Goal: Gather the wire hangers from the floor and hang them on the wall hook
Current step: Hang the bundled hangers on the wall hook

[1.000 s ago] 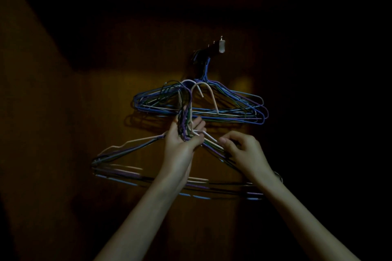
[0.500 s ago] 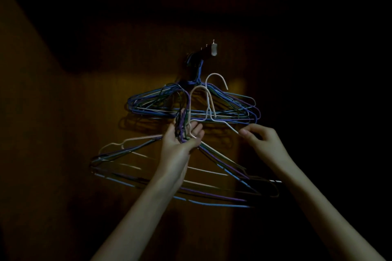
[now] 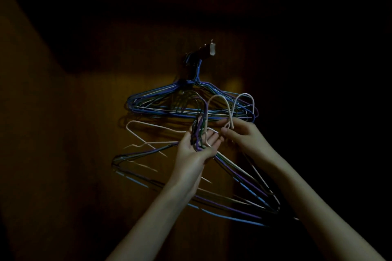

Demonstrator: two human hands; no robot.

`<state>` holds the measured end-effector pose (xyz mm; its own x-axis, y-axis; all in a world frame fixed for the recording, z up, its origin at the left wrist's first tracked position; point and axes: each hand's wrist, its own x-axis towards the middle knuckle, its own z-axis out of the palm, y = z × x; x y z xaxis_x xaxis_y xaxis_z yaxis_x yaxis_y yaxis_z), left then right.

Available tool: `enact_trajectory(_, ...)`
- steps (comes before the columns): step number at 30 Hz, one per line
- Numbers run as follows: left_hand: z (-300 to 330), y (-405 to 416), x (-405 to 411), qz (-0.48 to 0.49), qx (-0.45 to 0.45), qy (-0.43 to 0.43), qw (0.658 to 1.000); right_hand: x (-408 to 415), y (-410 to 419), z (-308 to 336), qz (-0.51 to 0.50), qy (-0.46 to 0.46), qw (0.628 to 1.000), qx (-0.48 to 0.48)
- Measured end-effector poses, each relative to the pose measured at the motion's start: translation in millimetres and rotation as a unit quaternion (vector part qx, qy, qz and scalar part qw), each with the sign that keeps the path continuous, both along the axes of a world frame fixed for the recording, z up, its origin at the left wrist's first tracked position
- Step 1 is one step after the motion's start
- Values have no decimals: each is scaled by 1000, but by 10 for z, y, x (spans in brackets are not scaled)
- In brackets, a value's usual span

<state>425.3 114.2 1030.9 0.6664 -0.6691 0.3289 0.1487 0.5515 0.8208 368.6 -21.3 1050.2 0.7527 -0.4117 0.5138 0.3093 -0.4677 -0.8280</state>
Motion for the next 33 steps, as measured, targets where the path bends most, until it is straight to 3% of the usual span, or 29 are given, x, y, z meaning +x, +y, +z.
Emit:
enact_trajectory(8, -6, 214, -65, 15, 3, -26, 1000, -37, 27, -79, -51, 18, 997, 63)
enact_trajectory(19, -54, 487, -240, -4, 5, -35, 999, -257, 209, -191, -136, 113, 978, -114)
enact_trajectory(24, -105, 607, -320, -12, 23, -38, 999, -367, 338, -280, -162, 122, 970, -131)
enact_trajectory(27, -128, 591, -322, -12, 29, 9, 999, -418, 369, -339, -181, 126, 966, -137)
enact_trajectory(33, -225, 816, -460, -15, 14, -25, 999, -483, 479, -397, -180, 115, 964, -157)
